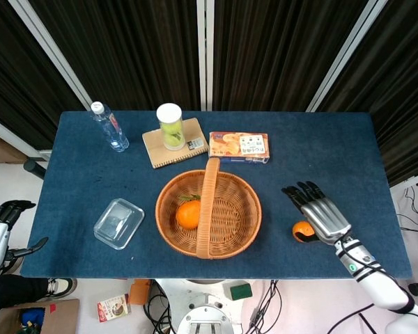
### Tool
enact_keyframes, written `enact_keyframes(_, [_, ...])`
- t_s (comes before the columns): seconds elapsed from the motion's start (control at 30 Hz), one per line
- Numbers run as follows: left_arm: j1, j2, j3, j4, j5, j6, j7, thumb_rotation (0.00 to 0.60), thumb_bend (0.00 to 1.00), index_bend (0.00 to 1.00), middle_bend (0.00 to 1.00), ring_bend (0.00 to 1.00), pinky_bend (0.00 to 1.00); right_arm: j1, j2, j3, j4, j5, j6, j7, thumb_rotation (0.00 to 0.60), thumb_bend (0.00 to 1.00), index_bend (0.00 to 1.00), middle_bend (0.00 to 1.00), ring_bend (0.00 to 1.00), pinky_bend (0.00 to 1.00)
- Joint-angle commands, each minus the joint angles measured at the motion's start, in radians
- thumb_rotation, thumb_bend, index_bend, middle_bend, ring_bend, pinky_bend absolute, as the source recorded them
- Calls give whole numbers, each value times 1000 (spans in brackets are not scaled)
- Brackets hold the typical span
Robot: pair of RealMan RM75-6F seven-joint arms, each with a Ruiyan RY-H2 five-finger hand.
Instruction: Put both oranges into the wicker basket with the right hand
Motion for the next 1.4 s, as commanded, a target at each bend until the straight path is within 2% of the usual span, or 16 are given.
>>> enact_keyframes(0.03, [-2,0,2,-2,0,-7,3,435,124,255,229,169,343,-44,-12,-34,60,6,13,-25,600,188,0,77,0,0])
enact_keyframes(0.23, [-1,1,4,-7,5,-3,7,436,124,256,229,169,343,-69,-108,-47,157,37,-9,-113,600,192,0,82,0,0])
enact_keyframes(0.47, [3,14,4,-20,-2,-5,17,439,124,267,229,170,343,-60,-201,-44,252,87,-87,-149,600,210,0,76,0,16])
enact_keyframes(0.57, [2,16,3,-20,-2,-5,14,439,124,267,229,170,343,-58,-235,-40,284,90,-100,-161,600,219,0,81,0,64])
enact_keyframes(0.67, [1,16,2,-19,-1,-6,11,438,124,267,229,170,343,-56,-260,-35,308,99,-111,-173,600,233,17,98,0,169])
enact_keyframes(0.77, [0,16,2,-17,-2,-8,9,441,124,268,229,170,342,-55,-280,-32,330,110,-117,-191,600,251,75,143,19,287])
enact_keyframes(0.9, [-1,17,2,-16,-5,-13,6,439,124,272,229,170,343,-58,-305,-27,348,111,-115,-200,600,277,184,212,106,409])
enact_keyframes(1.13, [-2,18,3,-13,-5,-17,3,438,124,274,229,169,343,-65,-327,-19,365,101,-100,-211,600,319,419,298,215,483])
enact_keyframes(1.23, [-3,18,3,-15,-4,-17,3,438,124,275,230,170,343,-71,-328,-17,364,80,-82,-209,600,328,519,369,276,527])
enact_keyframes(1.4, [-3,20,3,-17,-2,-17,4,440,125,275,229,170,343,-81,-300,-6,330,46,-41,-200,600,331,552,405,298,543])
